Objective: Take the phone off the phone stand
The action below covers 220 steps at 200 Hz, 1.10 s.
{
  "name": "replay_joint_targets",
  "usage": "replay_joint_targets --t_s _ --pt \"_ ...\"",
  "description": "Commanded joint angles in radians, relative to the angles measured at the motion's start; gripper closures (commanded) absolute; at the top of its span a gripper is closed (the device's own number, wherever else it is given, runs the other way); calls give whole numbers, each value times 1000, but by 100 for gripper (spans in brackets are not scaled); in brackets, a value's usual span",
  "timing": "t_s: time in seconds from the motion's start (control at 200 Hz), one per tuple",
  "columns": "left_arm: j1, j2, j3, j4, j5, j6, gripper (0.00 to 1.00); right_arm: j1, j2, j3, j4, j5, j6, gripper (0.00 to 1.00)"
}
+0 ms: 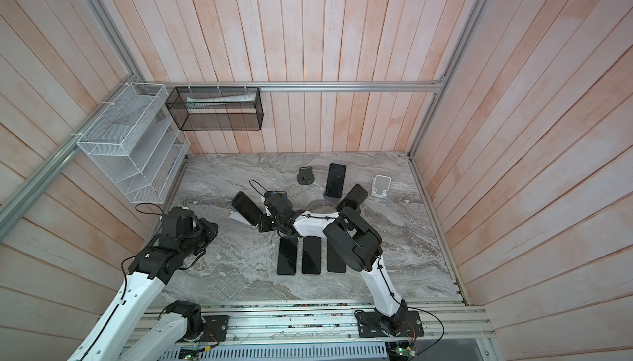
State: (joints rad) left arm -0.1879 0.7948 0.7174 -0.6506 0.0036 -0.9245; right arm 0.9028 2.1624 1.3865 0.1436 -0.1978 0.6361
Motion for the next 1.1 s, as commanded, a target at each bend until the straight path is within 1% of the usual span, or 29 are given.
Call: replay_joint_targets --t_s 0.0,0.155,0.415,0.75,1.095 --pt "5 -5 -10 -4 12 21 84 6 39 20 -1 -11 8 100" --pt "7 -9 -11 -6 10 24 83 6 42 20 -2 0 7 100" --pt "10 -8 -9 -1 13 28 84 6 95 68 -28 -4 -3 100" --pt "13 -5 -12 5 16 32 84 7 100 73 -23 -20 -6 100" --pt "15 -8 -18 6 15 36 84 50 93 85 -11 -12 21 100"
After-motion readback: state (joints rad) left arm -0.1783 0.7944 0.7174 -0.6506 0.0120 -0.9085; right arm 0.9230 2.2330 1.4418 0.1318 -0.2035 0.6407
